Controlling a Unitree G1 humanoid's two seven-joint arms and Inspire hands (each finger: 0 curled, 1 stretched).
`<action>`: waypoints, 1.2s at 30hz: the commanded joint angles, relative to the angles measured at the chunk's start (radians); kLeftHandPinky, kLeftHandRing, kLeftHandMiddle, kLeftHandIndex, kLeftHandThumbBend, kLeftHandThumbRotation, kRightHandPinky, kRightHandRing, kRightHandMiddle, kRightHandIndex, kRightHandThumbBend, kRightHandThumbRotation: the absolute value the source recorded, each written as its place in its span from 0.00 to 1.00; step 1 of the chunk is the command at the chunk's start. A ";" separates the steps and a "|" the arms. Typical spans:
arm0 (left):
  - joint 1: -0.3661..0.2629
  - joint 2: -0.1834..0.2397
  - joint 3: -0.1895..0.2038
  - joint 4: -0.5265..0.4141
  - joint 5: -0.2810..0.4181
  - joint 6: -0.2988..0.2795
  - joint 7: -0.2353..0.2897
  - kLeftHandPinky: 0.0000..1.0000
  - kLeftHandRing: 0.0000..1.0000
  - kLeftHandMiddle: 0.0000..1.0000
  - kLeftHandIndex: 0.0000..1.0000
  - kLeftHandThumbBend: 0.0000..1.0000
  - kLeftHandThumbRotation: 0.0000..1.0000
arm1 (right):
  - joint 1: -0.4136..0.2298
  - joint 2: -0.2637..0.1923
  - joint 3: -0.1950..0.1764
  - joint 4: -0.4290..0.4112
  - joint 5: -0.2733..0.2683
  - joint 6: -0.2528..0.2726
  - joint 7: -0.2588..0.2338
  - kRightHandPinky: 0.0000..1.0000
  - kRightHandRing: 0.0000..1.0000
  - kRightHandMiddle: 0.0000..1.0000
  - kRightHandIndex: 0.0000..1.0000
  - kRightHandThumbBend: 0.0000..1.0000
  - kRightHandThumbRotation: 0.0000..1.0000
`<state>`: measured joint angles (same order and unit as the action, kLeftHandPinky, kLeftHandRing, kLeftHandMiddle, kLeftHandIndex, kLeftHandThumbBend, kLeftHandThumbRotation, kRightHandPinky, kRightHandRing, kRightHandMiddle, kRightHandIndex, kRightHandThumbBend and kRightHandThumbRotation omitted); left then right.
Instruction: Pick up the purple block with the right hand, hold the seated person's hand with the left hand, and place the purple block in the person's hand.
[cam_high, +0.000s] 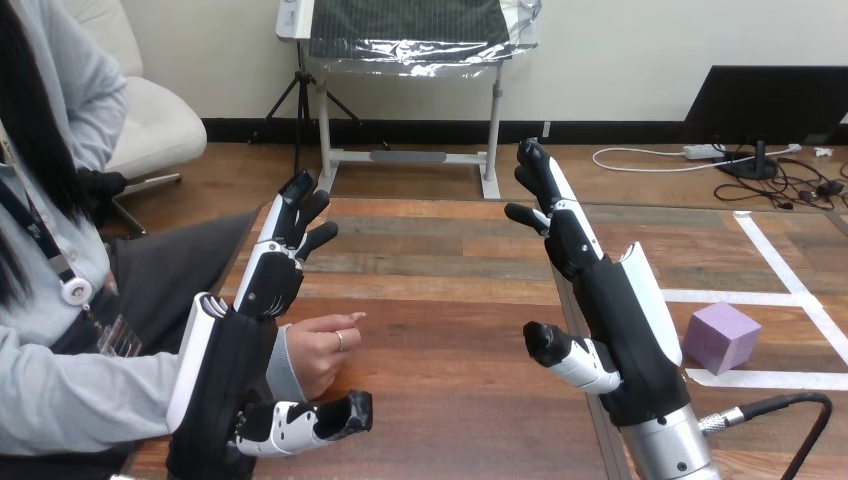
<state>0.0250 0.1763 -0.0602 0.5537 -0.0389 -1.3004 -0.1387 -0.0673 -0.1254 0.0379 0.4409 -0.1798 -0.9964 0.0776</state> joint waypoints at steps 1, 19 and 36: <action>-0.050 -0.006 -0.002 -0.019 -0.026 0.000 -0.007 0.89 0.96 0.99 0.97 1.00 0.69 | -0.034 -0.010 -0.001 -0.036 0.019 0.002 -0.004 0.89 0.99 1.00 1.00 1.00 0.94; -0.054 -0.002 -0.011 -0.021 -0.066 0.017 -0.040 0.88 0.95 0.99 0.97 1.00 0.68 | -0.049 -0.021 -0.024 -0.033 -0.033 -0.001 -0.036 0.88 0.98 1.00 1.00 1.00 0.95; -0.053 -0.015 0.012 -0.030 -0.055 0.031 -0.039 0.84 0.92 0.95 0.94 1.00 0.69 | -0.120 -0.086 -0.080 -0.008 -0.062 0.028 -0.089 0.81 0.94 0.98 0.97 1.00 0.93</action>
<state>0.0248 0.1742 -0.0595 0.5536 -0.0860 -1.2735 -0.1796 -0.0767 -0.1726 0.0079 0.4424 -0.2396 -0.9711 0.0309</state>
